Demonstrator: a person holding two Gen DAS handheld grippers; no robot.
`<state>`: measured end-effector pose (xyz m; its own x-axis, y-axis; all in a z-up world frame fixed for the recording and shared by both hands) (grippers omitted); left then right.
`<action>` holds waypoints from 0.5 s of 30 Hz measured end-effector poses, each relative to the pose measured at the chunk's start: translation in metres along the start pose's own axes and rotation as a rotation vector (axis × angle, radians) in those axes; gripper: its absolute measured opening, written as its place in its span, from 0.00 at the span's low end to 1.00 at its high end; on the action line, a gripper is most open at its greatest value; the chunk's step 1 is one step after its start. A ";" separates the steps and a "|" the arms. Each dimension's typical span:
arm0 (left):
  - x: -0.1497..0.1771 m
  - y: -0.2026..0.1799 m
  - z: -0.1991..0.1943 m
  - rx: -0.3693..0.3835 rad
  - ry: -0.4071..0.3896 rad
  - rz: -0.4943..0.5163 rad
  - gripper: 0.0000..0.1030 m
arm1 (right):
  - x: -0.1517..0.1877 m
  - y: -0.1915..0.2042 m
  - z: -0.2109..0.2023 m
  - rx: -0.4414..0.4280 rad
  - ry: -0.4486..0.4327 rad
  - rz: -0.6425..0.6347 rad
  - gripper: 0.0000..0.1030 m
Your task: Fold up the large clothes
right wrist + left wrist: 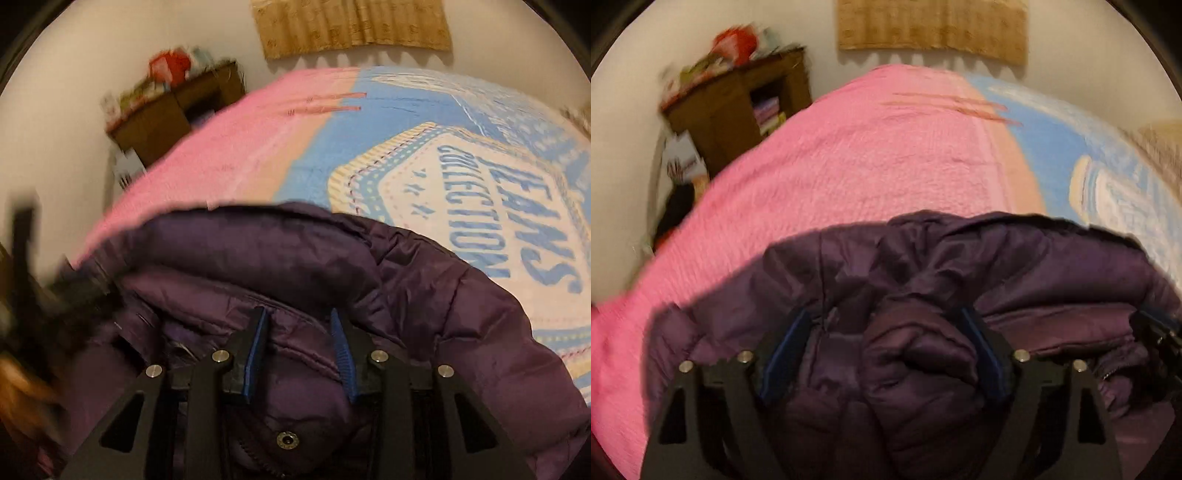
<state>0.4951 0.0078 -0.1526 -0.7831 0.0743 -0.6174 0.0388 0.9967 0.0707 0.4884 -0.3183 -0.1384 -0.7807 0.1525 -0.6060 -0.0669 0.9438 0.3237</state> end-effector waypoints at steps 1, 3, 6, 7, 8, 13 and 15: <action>-0.004 0.001 0.002 -0.012 0.003 -0.014 0.89 | 0.001 -0.003 0.002 -0.009 0.002 0.012 0.36; -0.007 -0.005 0.012 -0.079 0.015 -0.002 0.97 | 0.000 -0.003 0.004 -0.016 -0.001 0.018 0.36; -0.014 -0.016 0.021 -0.163 -0.005 0.017 1.00 | 0.000 -0.002 0.007 0.002 0.012 0.007 0.36; -0.017 -0.017 0.024 -0.169 -0.006 0.018 1.00 | -0.001 -0.002 0.009 0.015 0.021 0.001 0.36; -0.019 -0.018 0.026 -0.172 -0.004 0.020 1.00 | -0.001 0.000 0.011 0.029 0.029 -0.011 0.36; -0.026 -0.019 0.033 -0.154 0.008 0.009 1.00 | -0.003 0.005 0.017 0.079 0.035 -0.041 0.36; -0.024 -0.021 0.026 -0.147 0.004 0.004 1.00 | -0.002 0.005 0.012 0.087 0.020 -0.045 0.36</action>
<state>0.5289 -0.0138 -0.1596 -0.7855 0.0776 -0.6140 -0.0492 0.9811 0.1869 0.4970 -0.3102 -0.1446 -0.7902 0.1047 -0.6039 -0.0487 0.9715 0.2322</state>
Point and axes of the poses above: each gripper's, at about its wrist camera, not at the fingertips, and z roughly the way its jaws point, y to its left, x to its underside, the point moved 5 cm from there along z, roughly the way its jaws point, and after that the axes turned 6 degrees about -x, right-handed, at the moved point
